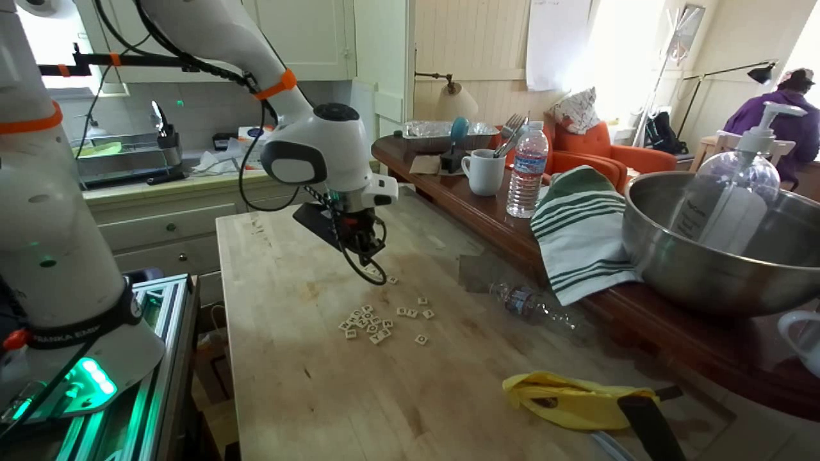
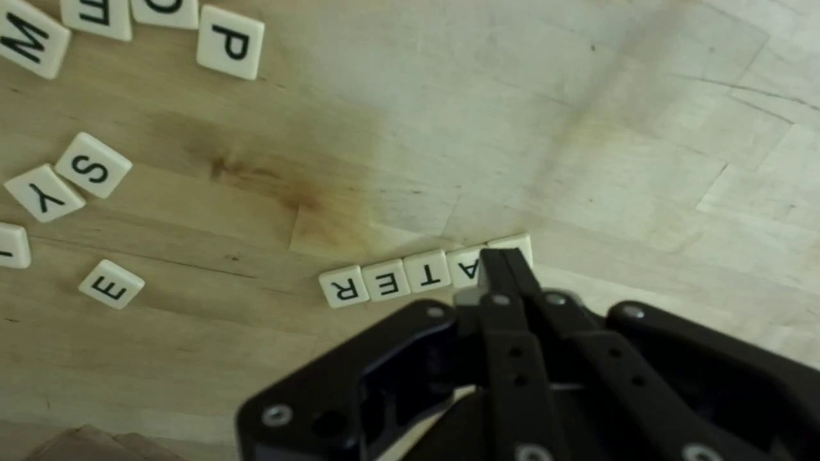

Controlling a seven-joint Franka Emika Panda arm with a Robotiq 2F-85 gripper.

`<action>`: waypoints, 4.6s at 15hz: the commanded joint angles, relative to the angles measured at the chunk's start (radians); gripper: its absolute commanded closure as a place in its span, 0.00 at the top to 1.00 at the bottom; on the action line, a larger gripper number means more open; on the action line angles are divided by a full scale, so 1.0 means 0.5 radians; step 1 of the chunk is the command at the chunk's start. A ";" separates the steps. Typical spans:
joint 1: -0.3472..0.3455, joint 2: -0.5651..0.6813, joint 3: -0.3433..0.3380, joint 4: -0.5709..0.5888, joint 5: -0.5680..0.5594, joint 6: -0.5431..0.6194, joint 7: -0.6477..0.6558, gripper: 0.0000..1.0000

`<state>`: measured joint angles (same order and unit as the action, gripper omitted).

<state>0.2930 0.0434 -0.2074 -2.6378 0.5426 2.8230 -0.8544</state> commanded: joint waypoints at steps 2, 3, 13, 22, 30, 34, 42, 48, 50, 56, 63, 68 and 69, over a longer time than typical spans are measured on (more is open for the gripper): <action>0.007 0.155 0.064 0.089 0.131 0.002 -0.136 0.00; 0.003 0.175 0.078 0.097 0.133 0.005 -0.147 0.00; -0.027 0.298 0.190 0.183 0.310 0.031 -0.334 0.00; -0.040 0.263 0.231 0.190 0.354 -0.003 -0.428 0.00; -0.030 0.198 0.226 0.151 0.333 0.004 -0.470 0.00; -0.039 0.196 0.230 0.143 0.353 0.030 -0.505 0.00; -0.060 0.188 0.225 0.116 0.354 0.062 -0.536 0.00; -0.085 0.198 0.245 0.128 0.498 0.118 -0.648 0.00; -0.082 0.213 0.234 0.128 0.484 0.115 -0.651 0.00; -0.069 0.262 0.218 0.110 0.413 0.111 -0.617 0.00; -0.059 0.268 0.190 0.097 0.301 0.022 -0.560 0.00; -0.024 0.202 0.014 -0.010 -0.321 -0.149 -0.272 0.00; -0.019 0.185 -0.031 -0.027 -0.480 -0.159 -0.187 0.00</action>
<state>0.2664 0.1355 -0.1553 -2.5880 0.4980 2.7798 -1.0507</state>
